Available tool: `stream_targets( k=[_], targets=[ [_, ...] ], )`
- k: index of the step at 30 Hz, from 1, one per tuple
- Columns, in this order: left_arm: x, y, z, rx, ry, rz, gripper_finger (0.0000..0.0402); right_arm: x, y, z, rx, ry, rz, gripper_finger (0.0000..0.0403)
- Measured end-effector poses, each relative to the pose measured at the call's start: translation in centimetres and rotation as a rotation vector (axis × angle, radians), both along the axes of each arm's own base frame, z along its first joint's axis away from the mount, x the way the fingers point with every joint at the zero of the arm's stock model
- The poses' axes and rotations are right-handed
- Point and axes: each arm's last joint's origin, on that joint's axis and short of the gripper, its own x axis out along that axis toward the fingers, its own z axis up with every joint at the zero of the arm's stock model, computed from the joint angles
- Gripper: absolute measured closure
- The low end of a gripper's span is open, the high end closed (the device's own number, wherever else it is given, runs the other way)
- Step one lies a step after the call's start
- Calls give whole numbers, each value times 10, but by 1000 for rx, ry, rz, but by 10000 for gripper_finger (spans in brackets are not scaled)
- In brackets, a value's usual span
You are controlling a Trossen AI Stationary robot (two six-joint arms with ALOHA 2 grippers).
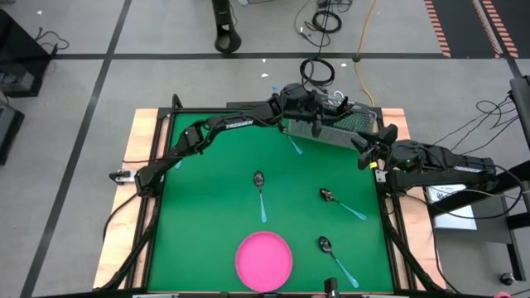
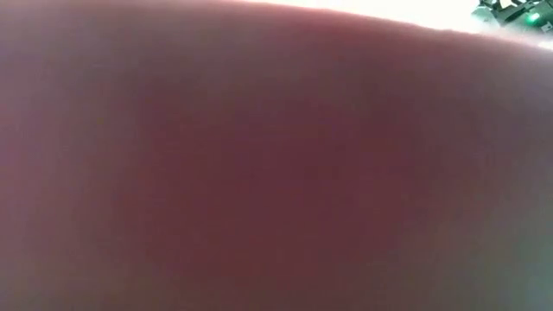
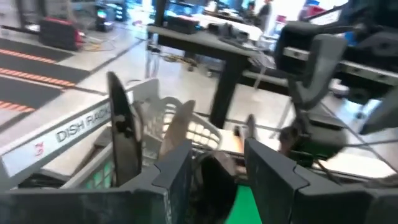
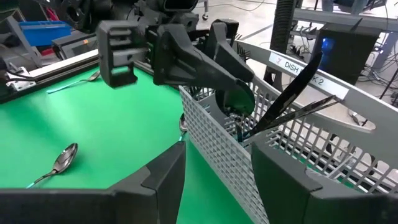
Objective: Sort silverware
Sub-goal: Put the blue spoon into the utensil holder
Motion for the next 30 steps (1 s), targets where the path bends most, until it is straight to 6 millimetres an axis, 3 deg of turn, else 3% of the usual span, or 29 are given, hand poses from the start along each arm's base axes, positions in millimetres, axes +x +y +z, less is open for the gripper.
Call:
stream_targets(
  k=[5, 10, 19, 25, 30],
  targets=[
    [-15, 6, 24, -18, 29, -71, 253, 0, 0, 0, -1, 4, 1, 232],
    [-40, 6, 63, 61, 97, -103, 253, 0, 0, 0, -2, 6, 2, 232],
    [-114, -36, 141, 232, 351, -166, 253, 5, 2, -1, 26, 23, 106, 232],
    [-158, -68, 153, 216, 700, -97, 253, 18, 2, -3, -6, 74, 135, 232],
    [-183, -79, 123, 48, 1125, -30, 253, 40, 3, -18, -61, 71, 234, 232]
  ],
)
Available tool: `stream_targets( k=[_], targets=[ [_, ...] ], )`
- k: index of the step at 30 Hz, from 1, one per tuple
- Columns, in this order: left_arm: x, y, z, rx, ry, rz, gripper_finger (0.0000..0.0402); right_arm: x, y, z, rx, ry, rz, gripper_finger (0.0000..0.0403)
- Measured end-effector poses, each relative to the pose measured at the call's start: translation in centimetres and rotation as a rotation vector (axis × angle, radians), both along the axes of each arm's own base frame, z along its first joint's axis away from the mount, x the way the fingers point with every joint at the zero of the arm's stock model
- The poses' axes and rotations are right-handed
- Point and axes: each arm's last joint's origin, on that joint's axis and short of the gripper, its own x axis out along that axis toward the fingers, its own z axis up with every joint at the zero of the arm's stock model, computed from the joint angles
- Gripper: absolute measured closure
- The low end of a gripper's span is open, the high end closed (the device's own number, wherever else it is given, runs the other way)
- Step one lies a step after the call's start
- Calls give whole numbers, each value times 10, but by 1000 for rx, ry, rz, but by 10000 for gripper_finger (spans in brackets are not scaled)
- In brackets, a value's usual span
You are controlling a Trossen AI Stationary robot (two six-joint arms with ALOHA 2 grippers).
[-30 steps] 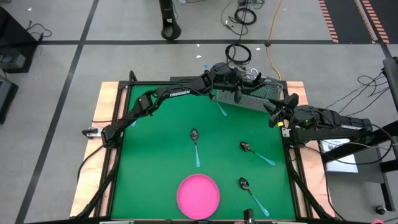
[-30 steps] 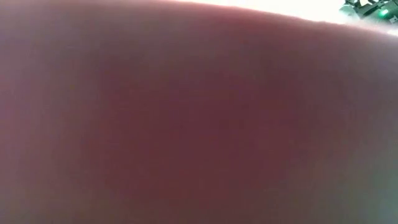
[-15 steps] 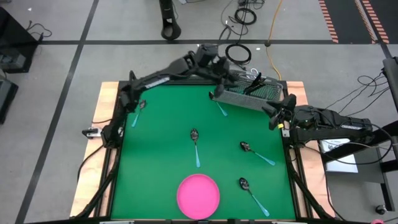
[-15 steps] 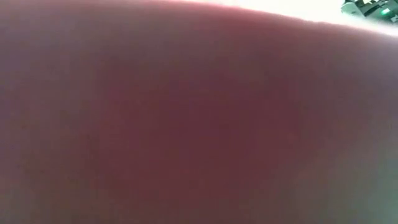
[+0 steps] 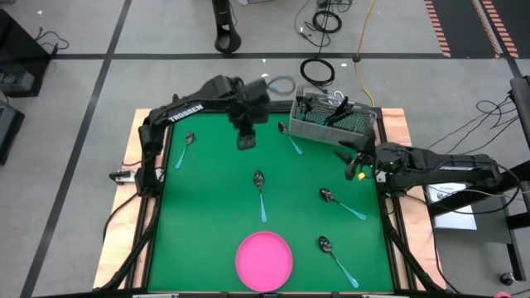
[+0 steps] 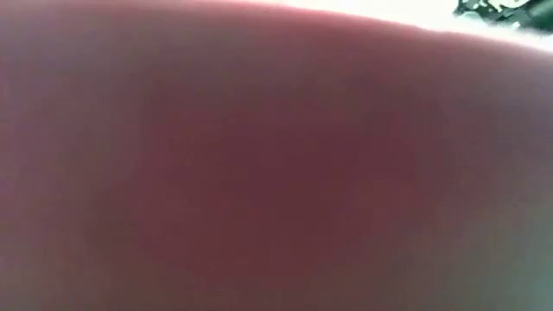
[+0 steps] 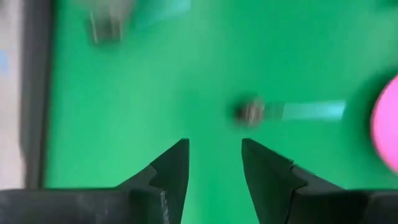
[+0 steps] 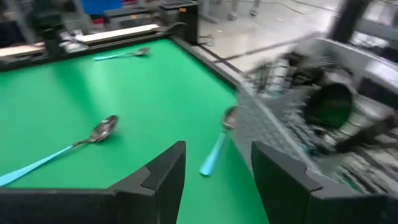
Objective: Sort silverware
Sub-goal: Put the blue spoon into the utensil holder
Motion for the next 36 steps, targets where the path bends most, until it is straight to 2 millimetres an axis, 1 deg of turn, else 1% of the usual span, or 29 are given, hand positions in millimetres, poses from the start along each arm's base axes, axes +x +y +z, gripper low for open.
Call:
stream_targets(
  k=[2, 3, 7, 10, 12, 15, 18, 21, 23, 26, 28, 32, 34, 36],
  targets=[
    [-5, -3, -18, -33, 140, 52, 253, 7, 1, -5, -22, -1, 44, 232],
    [-5, -3, -28, -44, 182, 74, 253, 10, 1, -7, -31, -4, 63, 232],
    [-17, -8, -54, -87, 280, 104, 253, 14, 1, -9, -38, 15, 97, 232],
    [-30, -10, -73, -106, 361, 156, 253, 16, 2, -11, -32, 31, 112, 232],
    [-38, -12, -84, -102, 360, 185, 253, 16, 2, -12, -31, 42, 124, 232],
    [-58, -16, -91, -95, 369, 225, 253, 17, 2, -13, -34, 58, 126, 232],
    [-79, -16, -99, -29, 347, 286, 253, 17, 2, -14, -39, 70, 128, 232],
    [-103, -10, -104, 51, 301, 406, 253, 17, 2, -14, -41, 72, 129, 232],
    [-118, -3, -113, 74, 267, 516, 253, 17, 2, -14, -43, 71, 130, 232],
    [-141, 8, -137, 53, 278, 719, 253, 17, 2, -14, -42, 72, 130, 232],
    [-157, 12, -155, 21, 343, 825, 253, 17, 2, -14, -42, 71, 129, 232],
    [-186, 17, -188, -18, 469, 922, 253, 17, 2, -14, -42, 71, 129, 232],
    [-195, 21, -198, 4, 483, 942, 253, 17, 2, -14, -42, 71, 129, 232],
    [-198, 25, -202, 33, 460, 964, 253, 17, 2, -14, -42, 70, 129, 232]
  ],
)
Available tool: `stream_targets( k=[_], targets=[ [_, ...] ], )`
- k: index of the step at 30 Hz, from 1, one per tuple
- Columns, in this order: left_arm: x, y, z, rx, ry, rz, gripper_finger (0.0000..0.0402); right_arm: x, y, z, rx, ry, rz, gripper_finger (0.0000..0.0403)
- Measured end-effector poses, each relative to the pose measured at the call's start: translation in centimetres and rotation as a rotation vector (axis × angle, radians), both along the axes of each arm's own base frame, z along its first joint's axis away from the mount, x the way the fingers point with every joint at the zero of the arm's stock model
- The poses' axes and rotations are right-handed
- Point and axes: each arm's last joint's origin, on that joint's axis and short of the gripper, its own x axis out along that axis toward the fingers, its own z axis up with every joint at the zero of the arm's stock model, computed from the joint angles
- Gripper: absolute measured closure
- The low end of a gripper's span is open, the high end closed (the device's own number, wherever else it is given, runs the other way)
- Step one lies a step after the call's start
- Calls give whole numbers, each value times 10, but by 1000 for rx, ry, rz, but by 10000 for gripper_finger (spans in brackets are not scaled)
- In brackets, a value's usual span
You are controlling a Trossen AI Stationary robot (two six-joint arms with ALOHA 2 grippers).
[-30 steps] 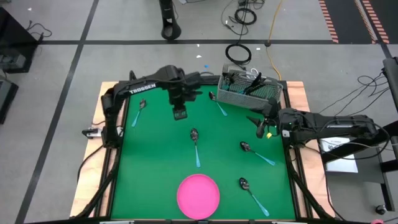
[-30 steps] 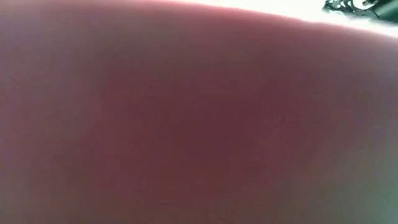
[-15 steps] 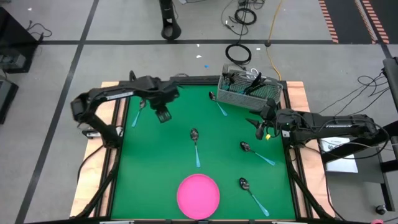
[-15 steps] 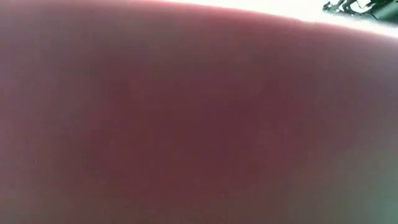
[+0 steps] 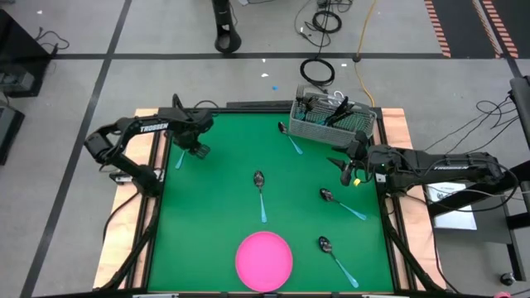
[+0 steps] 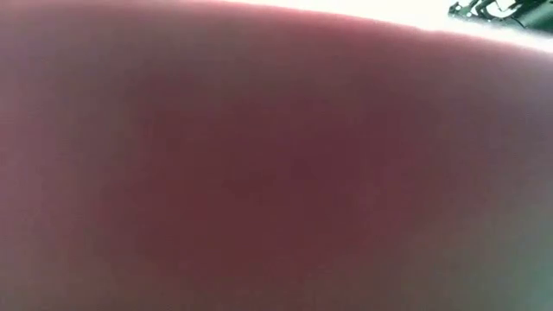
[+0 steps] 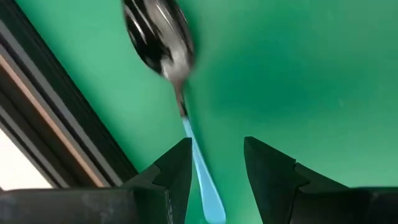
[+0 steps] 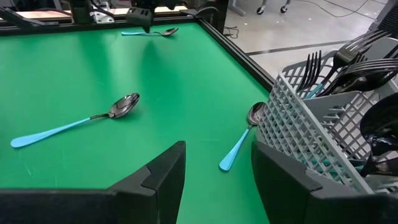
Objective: Sort silverware
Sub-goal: Put the blue spoon into the utensil holder
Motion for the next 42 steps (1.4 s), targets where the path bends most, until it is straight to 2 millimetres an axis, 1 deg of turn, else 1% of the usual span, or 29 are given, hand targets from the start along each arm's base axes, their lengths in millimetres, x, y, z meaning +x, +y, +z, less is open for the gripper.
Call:
stream_targets(
  k=[4, 10, 14, 19, 25, 29, 31, 33, 38, 39, 42],
  targets=[
    [-3, 7, -4, 38, -23, -8, 253, 0, 0, 0, 2, 0, -1, 232],
    [-16, 18, -4, 37, -20, 44, 253, 0, 0, 0, 3, 1, -1, 232],
    [-19, 22, -4, 28, -45, 48, 253, 0, 0, 0, 2, 2, -1, 232],
    [-20, 22, -5, 15, -56, 50, 253, 0, 0, 0, 2, 2, -1, 232],
    [-25, 14, -20, -6, -56, 43, 253, 0, 0, 0, 2, 2, -1, 232],
    [-24, 13, -22, 9, -51, 19, 254, 0, 0, 0, 2, 2, -1, 232],
    [-23, 13, -22, -5, -77, 16, 265, 0, 0, 0, 2, 2, -1, 232],
    [-22, 13, -22, -13, -92, 15, 288, 0, 0, 0, 6, -1, -3, 232],
    [-22, 13, -22, -26, -112, -5, 381, 0, 0, 0, 16, -6, -8, 232],
    [-21, 13, -22, -26, -112, -9, 389, 0, 0, 0, 18, -7, -9, 232],
    [-21, 13, -22, -25, -112, -11, 390, 0, 0, 0, 26, -11, -13, 232]
  ],
)
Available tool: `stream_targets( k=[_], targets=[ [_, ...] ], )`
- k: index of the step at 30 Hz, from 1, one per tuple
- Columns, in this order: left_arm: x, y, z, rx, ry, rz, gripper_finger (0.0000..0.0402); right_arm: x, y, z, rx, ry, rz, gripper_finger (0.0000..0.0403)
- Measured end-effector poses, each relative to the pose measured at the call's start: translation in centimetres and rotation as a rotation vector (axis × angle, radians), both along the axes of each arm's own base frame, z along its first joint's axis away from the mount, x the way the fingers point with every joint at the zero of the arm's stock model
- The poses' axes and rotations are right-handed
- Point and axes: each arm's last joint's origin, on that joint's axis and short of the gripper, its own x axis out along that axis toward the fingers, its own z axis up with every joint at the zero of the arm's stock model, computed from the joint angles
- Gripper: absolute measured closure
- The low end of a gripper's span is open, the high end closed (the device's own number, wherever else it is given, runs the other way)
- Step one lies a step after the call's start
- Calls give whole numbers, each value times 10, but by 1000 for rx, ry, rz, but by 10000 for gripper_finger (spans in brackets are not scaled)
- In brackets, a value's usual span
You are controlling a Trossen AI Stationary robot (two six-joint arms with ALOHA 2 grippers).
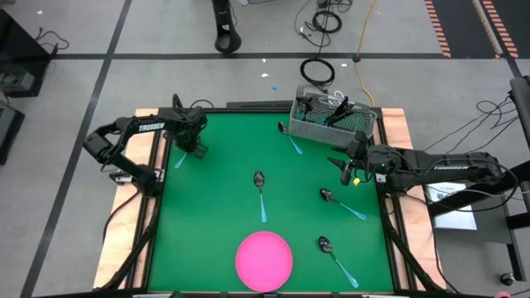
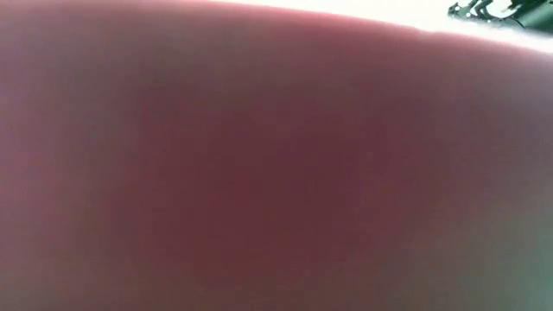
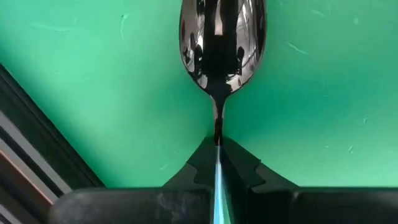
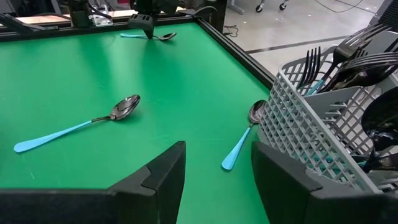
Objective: Sort silverware
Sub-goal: Put the blue spoon into the utensil holder
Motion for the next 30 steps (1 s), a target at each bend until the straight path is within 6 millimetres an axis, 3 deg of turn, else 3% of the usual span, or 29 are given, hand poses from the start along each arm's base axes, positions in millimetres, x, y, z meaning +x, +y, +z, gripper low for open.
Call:
stream_targets(
  k=[8, 15, 22, 30],
  targets=[
    [23, 1, 13, 48, -78, -69, 398, 0, 0, 0, 6, -4, -3, 232],
    [64, 5, 49, 177, -211, -174, 400, 0, 0, 0, 19, -10, -9, 232],
    [116, 2, 93, 304, -595, -342, 401, 0, 0, 0, 21, -4, -9, 232],
    [165, -18, 125, 470, -1050, -524, 401, -2, 0, -4, 22, 34, -8, 232]
  ],
)
